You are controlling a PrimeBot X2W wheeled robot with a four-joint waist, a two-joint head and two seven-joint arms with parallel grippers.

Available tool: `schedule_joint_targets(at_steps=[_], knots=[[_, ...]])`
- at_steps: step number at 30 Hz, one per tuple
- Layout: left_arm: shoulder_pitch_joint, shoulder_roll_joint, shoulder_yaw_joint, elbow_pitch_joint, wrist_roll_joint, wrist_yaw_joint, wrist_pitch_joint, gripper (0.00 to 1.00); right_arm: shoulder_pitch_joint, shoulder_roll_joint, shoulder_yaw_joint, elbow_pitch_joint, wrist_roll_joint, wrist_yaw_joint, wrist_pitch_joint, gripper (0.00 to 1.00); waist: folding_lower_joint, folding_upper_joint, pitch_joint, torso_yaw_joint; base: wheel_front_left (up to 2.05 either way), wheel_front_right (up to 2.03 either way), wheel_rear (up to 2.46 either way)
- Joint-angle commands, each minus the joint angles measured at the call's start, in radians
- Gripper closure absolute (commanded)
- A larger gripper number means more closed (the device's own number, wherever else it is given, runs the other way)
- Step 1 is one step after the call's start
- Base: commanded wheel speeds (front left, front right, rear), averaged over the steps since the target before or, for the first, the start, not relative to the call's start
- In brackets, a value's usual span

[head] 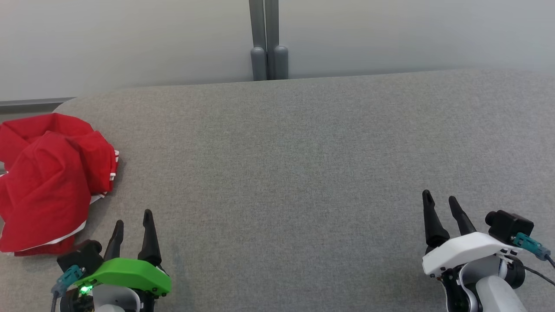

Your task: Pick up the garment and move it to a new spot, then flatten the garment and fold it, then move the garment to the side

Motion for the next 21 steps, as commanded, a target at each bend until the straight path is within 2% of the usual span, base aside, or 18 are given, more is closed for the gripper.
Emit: schedule_joint_targets(at_steps=[1, 21], knots=[[-0.034, 0.010, -0.001, 0.000, 0.030, 0.005, -0.011, 0.00, -0.024, -0.003, 0.002, -0.002, -0.032, 0.003, -0.012, 0.00, -0.0001, 0.0000, 0.001, 0.001, 0.00, 0.00, 0.00], [-0.025, 0.009, -0.013, 0.020, 0.212, 0.032, -0.058, 0.00, -0.027, 0.000, 0.006, 0.024, -0.232, 0.003, -0.060, 0.00, -0.0001, 0.0000, -0.001, 0.009, 0.00, 0.00, 0.00]])
